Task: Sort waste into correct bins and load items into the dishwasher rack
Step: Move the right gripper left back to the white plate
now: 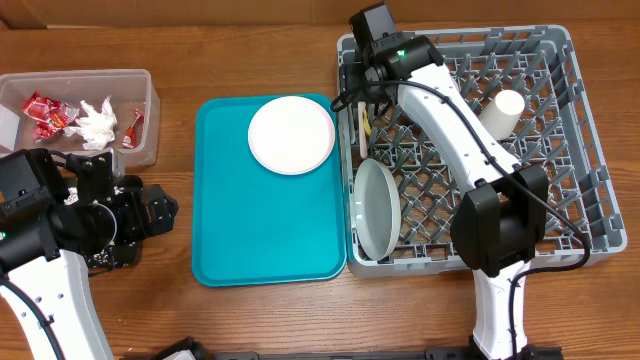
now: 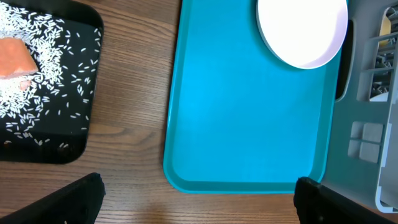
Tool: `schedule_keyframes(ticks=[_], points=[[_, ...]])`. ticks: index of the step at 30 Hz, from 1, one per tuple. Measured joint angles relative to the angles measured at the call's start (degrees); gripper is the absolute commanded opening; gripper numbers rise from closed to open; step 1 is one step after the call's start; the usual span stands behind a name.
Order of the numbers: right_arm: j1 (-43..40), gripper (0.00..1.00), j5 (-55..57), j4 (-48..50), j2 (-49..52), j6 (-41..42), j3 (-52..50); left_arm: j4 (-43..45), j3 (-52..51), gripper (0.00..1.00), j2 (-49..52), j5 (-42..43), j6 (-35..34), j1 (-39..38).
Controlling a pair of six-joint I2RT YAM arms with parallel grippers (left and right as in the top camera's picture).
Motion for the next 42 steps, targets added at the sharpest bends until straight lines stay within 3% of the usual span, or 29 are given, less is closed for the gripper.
schedule_keyframes(ticks=[12, 23, 31, 38, 42], points=[[5.0, 0.68, -8.9, -0.9, -7.3, 1.0, 2.1, 0.0, 0.0, 1.00, 0.0, 0.0, 0.0, 0.0], [9.0, 0.60, -11.5, -5.3, -7.0, 12.6, 0.7, 0.0, 0.0, 1.00, 0.0, 0.0, 0.0, 0.0], [17.7, 0.90, -4.6, -5.2, -6.8, 24.4, -2.3, 0.0, 0.0, 1.00, 0.0, 0.0, 0.0, 0.0], [20.4, 0.90, 1.4, -2.4, -6.8, 34.8, -7.5, 0.0, 0.0, 1.00, 0.0, 0.0, 0.0, 0.0], [18.3, 0.83, 1.1, -0.7, -6.3, 37.5, -8.9, 0.0, 0.0, 1.00, 0.0, 0.0, 0.0, 0.0]])
